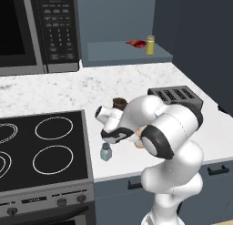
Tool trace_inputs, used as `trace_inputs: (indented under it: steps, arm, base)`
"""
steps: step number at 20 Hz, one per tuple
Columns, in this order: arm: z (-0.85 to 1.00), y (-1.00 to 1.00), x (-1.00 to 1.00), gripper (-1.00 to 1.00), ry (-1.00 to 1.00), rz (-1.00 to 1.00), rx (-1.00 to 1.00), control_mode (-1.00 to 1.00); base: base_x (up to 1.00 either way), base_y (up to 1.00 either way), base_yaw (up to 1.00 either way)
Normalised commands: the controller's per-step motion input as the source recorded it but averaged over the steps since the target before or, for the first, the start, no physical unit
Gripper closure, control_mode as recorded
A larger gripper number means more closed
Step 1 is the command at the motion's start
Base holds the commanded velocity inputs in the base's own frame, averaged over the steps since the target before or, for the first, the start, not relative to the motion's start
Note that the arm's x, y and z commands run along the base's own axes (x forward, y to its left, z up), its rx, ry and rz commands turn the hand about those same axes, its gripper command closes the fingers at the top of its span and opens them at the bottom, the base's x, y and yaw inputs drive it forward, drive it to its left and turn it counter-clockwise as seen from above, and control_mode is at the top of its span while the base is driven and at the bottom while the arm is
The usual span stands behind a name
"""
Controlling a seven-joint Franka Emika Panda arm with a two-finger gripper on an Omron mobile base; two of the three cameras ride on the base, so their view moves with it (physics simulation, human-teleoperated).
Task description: Put the shaker and condiment bottle from the counter next to their counterparts in the cabinet.
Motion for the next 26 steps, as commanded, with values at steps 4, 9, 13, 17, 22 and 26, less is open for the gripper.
trace_inputs:
  steps: [4,9,13,17,22,26]
  arm:
    - [-0.17,-0.31,0.00,1.00,0.01,-0.09,0.06,-1.00]
    - [0.16,-0.06,0.00,1.00,0.00,-0.01,0.04,-1.00]
    - [0.69,0.00,0.06,1.00,0.00,0.17,0.01,-1.00]
    - [0.52,-0.03,0.06,1.00,-0.01,0.38,0.01,-1.00]
    - [0.59,-0.03,-0.09,1.00,0.00,0.34,0.00,-1.00]
    - [0.91,-0.07,-0.31,1.00,-0.15,0.28,0.00,-1.00]
  base:
    - [0.00,0.00,0.00]
    - [0.00,0.00,0.00]
    - [0.00,0.00,0.00]
    - [0.00,0.00,0.00]
    - [0.00,0.00,0.00]
    - [0.00,0.00,0.00]
